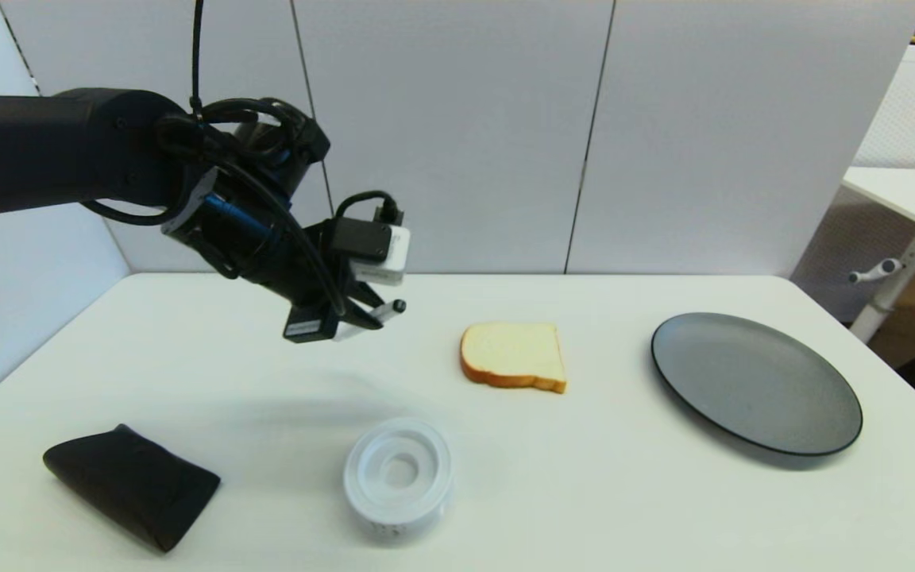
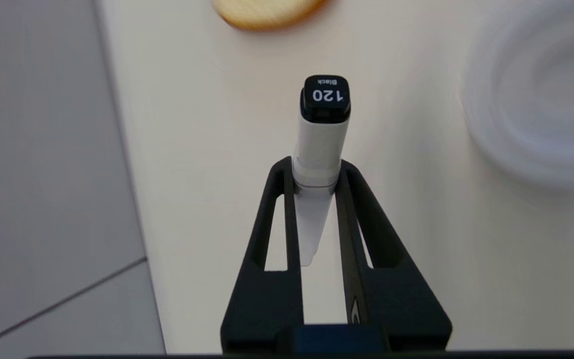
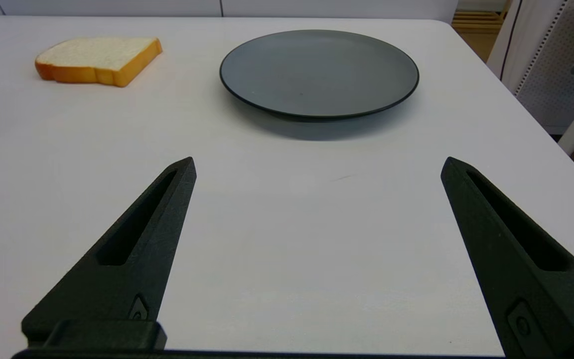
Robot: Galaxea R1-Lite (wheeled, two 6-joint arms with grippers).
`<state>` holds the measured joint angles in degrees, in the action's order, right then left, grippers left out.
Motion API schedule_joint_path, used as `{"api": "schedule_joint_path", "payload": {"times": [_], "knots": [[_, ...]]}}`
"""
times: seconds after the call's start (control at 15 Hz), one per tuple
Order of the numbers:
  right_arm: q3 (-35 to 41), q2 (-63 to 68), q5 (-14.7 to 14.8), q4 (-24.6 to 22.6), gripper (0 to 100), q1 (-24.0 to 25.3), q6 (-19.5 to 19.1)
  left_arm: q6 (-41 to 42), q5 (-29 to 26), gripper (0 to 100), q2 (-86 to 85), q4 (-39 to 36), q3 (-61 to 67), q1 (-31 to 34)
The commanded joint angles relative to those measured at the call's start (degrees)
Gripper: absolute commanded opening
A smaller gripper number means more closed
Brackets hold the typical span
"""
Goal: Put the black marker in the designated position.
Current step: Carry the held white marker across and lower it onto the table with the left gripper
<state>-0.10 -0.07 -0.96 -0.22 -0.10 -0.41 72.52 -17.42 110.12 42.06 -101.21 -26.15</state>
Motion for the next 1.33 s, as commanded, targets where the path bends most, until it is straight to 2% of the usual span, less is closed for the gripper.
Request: {"api": "schedule_joint_path", "payload": {"times": [0.07, 0.27, 0.47, 0.8, 1.33], "knots": [[0.0, 0.1, 0.0, 0.0, 100, 0.0, 0.0, -13.1, -0.1, 0, 0.8, -18.9, -0.2, -3.6], [0.0, 0.1, 0.0, 0.0, 100, 0.0, 0.0, -18.7, -0.2, 0, 3.5, -31.0, -0.1, -4.2], [0.0, 0.1, 0.0, 0.0, 100, 0.0, 0.0, -19.3, -0.3, 0, 8.0, -36.8, -0.2, -4.3], [0.0, 0.1, 0.0, 0.0, 100, 0.0, 0.0, -22.9, -2.8, 0, 13.7, -38.6, -0.2, -5.8], [0.1, 0.1, 0.0, 0.0, 100, 0.0, 0.0, -23.2, -4.4, 0, 17.9, -40.8, 0.0, -6.3]]}}
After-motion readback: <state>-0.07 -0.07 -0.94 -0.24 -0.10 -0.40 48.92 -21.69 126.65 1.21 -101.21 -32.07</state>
